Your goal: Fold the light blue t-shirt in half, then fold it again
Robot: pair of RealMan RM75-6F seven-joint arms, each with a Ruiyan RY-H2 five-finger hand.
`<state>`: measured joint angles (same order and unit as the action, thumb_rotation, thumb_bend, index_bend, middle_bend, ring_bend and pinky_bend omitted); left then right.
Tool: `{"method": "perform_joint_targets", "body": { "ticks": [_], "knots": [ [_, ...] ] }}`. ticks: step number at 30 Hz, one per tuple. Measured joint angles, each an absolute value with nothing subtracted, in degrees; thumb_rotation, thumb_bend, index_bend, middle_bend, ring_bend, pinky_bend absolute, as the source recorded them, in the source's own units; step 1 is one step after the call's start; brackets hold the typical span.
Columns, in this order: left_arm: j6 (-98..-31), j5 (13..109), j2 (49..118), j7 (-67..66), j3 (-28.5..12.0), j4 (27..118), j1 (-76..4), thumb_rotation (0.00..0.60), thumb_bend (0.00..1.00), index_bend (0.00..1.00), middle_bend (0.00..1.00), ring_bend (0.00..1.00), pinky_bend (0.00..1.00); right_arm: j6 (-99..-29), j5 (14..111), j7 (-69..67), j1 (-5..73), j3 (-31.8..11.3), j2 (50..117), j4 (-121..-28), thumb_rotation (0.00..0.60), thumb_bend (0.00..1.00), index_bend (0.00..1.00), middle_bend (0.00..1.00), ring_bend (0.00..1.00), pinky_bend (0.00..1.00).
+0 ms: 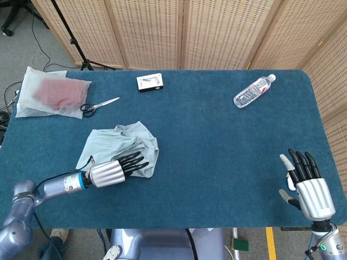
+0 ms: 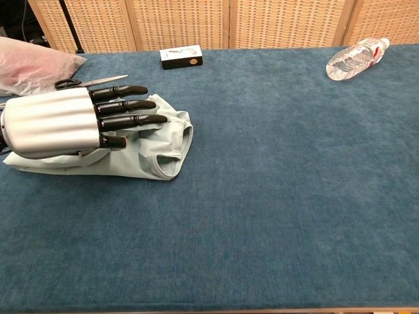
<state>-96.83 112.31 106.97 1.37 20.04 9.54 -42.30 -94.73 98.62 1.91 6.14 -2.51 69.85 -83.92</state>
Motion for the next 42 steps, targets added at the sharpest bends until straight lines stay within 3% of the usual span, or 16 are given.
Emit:
{"method": "perform_joint_targets", "body": {
  "ticks": [2,7,9,17,24,30,42],
  "knots": [
    [-96.9,112.4,107.1,1.1,20.1,9.5,-42.3,0.6,0.54,0.57,0.0,0.0,0.0,-94.7,98.7,1.9,6.1,-2.4,69.8,-84.0,0.6,0.0,0.0,0.0,0.0,0.0],
    [-97.4,111.8,108.0,0.1,19.5,9.3,-42.1,0.6,0.47,0.07,0.0,0.0,0.0,-94.7,98.9,2.2,6.1,-2.3,69.8,-84.1,0.6,0.0,0.0,0.0,0.0,0.0],
    [-97.8,111.6,108.4,0.2,19.2,9.3,-42.1,0.6,0.43,0.0,0.0,0.0,0.0,-94.7,98.9,2.3,6.1,-2.3,69.8,-84.1,0.6,0.0,0.0,0.0,0.0,0.0],
    [-101.4,110.6,109.6,2.6,18.1,10.0,-41.8,0.6,0.25,0.0,0.0,0.0,0.0,-94.7,98.9,2.3,6.0,-2.2,69.7,-84.2,0.6,0.0,0.0,0.0,0.0,0.0],
    [-104.1,107.0,110.1,7.9,14.4,12.1,-41.1,0.6,0.16,0.0,0.0,0.0,0.0,-94.7,99.0,2.5,5.9,-2.1,69.7,-84.4,0.6,0.0,0.0,0.0,0.0,0.0],
    [-106.7,103.3,110.1,15.3,10.3,15.6,-40.8,0.6,0.0,0.0,0.0,0.0,0.0,-94.5,99.1,2.9,6.0,-2.0,69.8,-84.5,0.6,0.0,0.0,0.0,0.0,0.0],
    [-105.6,102.0,107.6,23.1,8.8,20.5,-39.6,0.6,0.0,0.0,0.0,0.0,0.0,-94.3,99.2,3.4,5.9,-1.9,69.9,-84.6,0.6,0.0,0.0,0.0,0.0,0.0]
  ]
}}
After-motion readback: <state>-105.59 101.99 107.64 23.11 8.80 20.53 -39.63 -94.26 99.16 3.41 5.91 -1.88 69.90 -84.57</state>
